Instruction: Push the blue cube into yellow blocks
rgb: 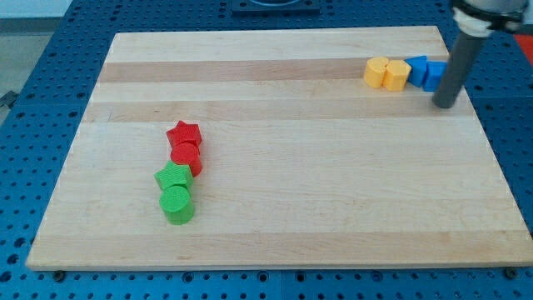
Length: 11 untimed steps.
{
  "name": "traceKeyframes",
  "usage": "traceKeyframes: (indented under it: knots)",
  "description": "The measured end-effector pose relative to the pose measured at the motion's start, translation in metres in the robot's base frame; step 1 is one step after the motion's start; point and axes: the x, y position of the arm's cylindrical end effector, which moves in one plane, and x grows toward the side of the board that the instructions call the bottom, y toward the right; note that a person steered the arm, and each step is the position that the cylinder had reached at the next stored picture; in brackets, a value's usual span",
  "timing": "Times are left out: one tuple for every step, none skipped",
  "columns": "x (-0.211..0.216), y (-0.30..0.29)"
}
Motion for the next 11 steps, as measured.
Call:
traceKeyframes:
  knots:
    - [0.008, 0.054]
    - [0.005, 0.076]
    - [-0.026, 0.073]
    - [-0.047, 0.061]
    - [-0.049, 0.031]
    - [-0.049, -0.012]
    - [-0.049, -0.053]
    - [-0.049, -0.092]
    - [-0.048, -0.104]
    - [-0.035, -0.091]
    - [-0.033, -0.067]
